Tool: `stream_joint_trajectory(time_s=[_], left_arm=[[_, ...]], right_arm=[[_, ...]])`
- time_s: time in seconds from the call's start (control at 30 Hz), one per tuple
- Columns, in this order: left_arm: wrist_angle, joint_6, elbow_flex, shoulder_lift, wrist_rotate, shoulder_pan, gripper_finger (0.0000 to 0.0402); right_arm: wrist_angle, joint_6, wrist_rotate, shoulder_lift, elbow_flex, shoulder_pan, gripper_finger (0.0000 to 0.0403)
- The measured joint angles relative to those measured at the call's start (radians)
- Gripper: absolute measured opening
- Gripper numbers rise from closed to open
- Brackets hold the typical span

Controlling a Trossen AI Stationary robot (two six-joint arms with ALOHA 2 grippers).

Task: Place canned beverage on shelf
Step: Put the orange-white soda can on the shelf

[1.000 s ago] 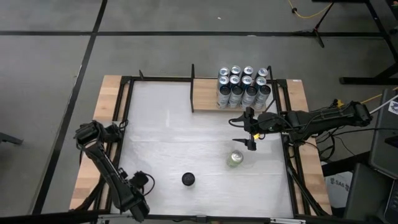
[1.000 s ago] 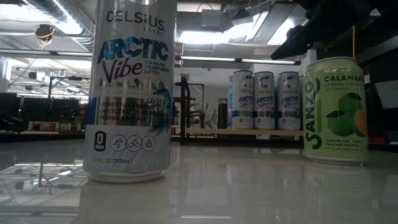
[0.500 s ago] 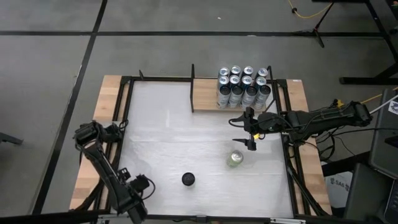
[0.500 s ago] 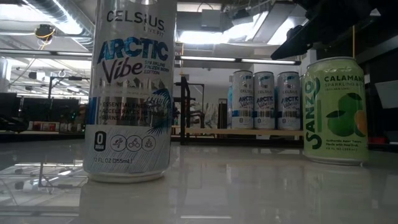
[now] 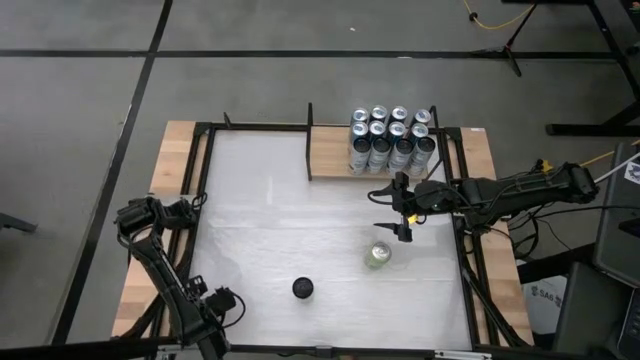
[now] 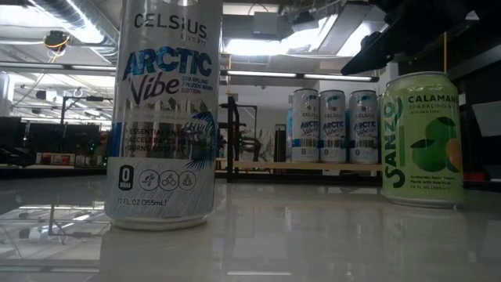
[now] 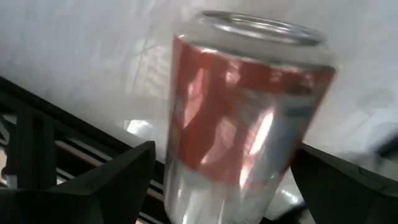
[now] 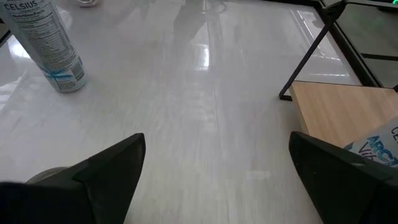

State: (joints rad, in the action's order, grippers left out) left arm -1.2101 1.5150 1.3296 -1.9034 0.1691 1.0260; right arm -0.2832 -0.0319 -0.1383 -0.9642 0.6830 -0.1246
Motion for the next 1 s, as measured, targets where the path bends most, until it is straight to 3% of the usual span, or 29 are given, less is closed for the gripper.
stream_joint_trajectory(time_s=[0.43,0.8,1.0], left_arm=[[0.124,-0.008,-0.132,0.000,0.039,-0.041,0.0352],[0.165,-0.058,-0.132,0.000,0.086,-0.102,0.0275],[0.184,-0.061,-0.132,0.001,0.073,-0.141,0.0275]], right_arm=[[0.000,0.000,0.000,0.000,0.000,0.000,0.0388],[0.001,0.000,0.000,0.000,0.000,0.000,0.0388],[0.001,0.000,0.000,0.000,0.000,0.000,0.0388]])
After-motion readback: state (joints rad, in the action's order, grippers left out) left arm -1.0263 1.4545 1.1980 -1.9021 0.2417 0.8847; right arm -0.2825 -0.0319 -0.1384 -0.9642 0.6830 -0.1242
